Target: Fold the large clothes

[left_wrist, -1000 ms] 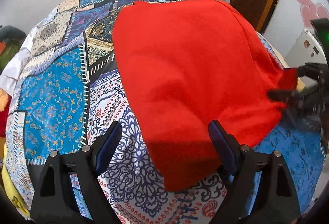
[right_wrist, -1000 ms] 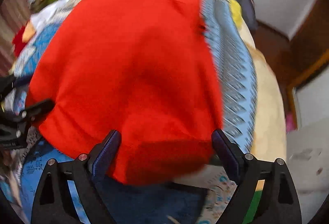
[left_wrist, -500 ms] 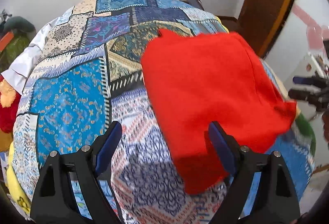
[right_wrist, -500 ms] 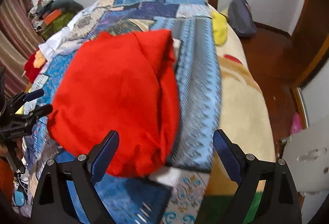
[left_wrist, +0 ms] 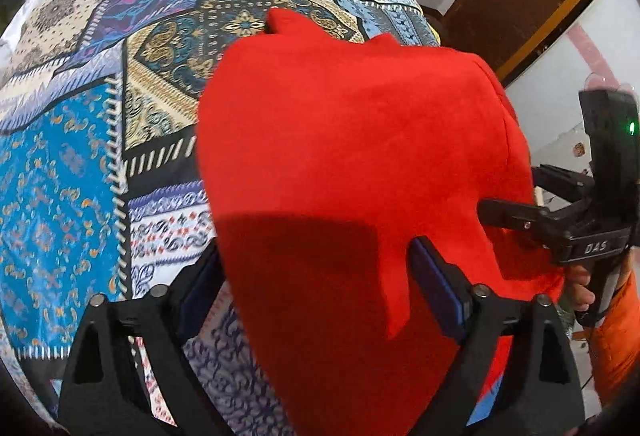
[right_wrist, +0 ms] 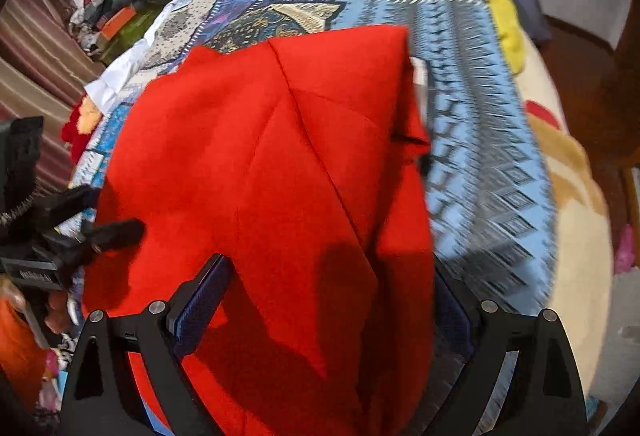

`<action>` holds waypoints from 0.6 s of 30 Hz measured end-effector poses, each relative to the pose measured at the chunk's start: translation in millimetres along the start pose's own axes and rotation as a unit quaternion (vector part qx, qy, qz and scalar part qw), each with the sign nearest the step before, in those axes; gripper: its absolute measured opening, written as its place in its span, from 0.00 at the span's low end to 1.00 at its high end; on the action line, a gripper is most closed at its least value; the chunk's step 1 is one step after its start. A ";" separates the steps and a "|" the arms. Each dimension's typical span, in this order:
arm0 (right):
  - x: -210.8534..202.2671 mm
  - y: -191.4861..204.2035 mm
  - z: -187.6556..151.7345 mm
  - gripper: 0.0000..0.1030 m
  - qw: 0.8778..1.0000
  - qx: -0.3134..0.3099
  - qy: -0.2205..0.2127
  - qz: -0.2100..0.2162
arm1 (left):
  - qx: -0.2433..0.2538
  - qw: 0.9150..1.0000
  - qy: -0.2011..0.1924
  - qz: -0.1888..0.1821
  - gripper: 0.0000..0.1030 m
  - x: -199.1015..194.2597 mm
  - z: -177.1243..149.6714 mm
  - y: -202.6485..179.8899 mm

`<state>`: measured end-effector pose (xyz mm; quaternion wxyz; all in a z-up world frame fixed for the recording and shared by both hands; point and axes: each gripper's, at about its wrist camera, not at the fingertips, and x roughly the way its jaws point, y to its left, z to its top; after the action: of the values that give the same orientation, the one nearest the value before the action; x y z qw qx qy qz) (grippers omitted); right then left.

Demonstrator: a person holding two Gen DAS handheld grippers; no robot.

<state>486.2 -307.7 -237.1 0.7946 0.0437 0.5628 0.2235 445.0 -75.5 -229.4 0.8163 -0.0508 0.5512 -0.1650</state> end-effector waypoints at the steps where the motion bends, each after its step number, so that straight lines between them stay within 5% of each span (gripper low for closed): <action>1: 3.4 -0.3 2.7 0.91 1.000 0.002 0.001 0.011 | 0.003 1.000 -0.001 0.000 0.92 2.5 0.5 -1.7; 4: 13.0 -0.1 8.0 0.90 0.999 0.017 -0.002 0.041 | 0.001 1.000 -0.006 -0.002 0.92 7.5 2.5 -3.1; 8: 20.9 5.8 11.0 0.76 0.999 0.022 -0.010 0.047 | -0.006 1.000 -0.021 -0.001 0.87 6.8 6.8 2.1; 14: 14.8 13.2 12.9 0.42 0.998 0.028 -0.014 0.048 | 0.017 0.999 -0.049 0.016 0.59 -3.1 9.2 -8.2; 18: 2.2 29.9 17.0 0.33 0.999 0.013 -0.020 0.021 | 0.039 0.997 -0.063 0.032 0.33 -15.2 12.4 -15.2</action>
<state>493.2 -276.9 -223.3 0.8000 0.0707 0.5487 0.2321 448.0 -86.1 -207.2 0.8558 -0.0113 0.4928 -0.1568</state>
